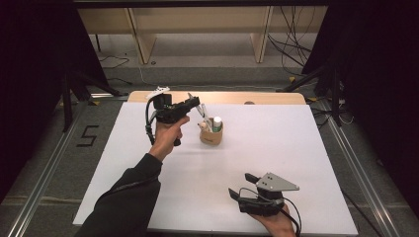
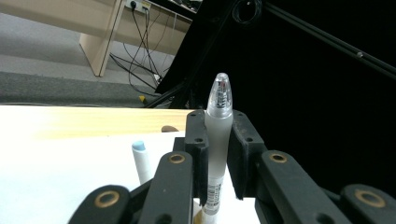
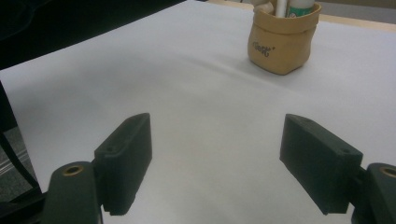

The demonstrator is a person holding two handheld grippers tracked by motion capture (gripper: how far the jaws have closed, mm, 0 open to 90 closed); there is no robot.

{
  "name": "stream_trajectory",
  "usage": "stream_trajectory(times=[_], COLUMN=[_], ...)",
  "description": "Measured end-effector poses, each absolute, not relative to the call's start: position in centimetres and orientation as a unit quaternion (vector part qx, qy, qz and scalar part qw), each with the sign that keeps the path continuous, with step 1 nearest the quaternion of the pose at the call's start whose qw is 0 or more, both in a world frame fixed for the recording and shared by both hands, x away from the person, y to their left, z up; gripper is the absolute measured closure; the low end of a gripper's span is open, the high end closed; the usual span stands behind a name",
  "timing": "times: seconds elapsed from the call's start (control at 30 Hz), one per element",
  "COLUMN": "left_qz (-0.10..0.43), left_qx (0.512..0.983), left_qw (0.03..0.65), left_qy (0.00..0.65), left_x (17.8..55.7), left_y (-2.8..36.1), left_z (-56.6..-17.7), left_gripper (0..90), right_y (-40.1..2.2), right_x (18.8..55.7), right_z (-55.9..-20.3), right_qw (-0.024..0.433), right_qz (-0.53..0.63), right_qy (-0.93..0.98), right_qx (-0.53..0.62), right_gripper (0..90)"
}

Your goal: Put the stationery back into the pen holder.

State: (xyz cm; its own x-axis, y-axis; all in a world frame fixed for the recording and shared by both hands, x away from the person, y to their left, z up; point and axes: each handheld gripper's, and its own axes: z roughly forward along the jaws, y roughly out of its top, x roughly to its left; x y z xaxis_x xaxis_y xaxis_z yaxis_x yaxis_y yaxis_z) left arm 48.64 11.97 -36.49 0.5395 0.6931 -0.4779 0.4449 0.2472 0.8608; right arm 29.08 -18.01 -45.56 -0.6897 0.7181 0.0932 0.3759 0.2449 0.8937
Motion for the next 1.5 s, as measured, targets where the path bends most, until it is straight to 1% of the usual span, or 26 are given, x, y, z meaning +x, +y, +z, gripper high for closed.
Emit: stream_trajectory(times=[0.23, 0.57, 0.73, 1.1, 1.5], left_qz=[0.12, 0.13, 0.142, 0.144, 0.151], left_qx=[0.624, 0.629, 0.643, 0.647, 0.668], left_qw=[0.617, 0.602, 0.59, 0.578, 0.555], left_qy=[0.465, 0.475, 0.467, 0.475, 0.473], left_x=[49.8, 51.1, 51.5, 52.5, 53.2], left_y=[10.9, 10.6, 10.0, 9.5, 8.3], left_z=[-36.2, -36.8, -36.9, -37.7, -38.0], left_gripper=[79.2, 79.2, 79.2, 79.1, 79.0], right_y=[-18.2, -18.3, -18.3, -18.4, -18.4], right_x=[29.0, 28.8, 28.8, 28.7, 28.7], right_z=[-45.5, -45.6, -45.6, -45.7, -45.8], right_qw=[0.17, 0.168, 0.167, 0.163, 0.159], right_qz=[0.504, 0.505, 0.504, 0.502, 0.502], right_qy=[0.768, 0.768, 0.769, 0.771, 0.772], right_qx=[0.356, 0.356, 0.356, 0.357, 0.355], right_gripper=[25.2, 25.2, 25.2, 25.3, 25.4])
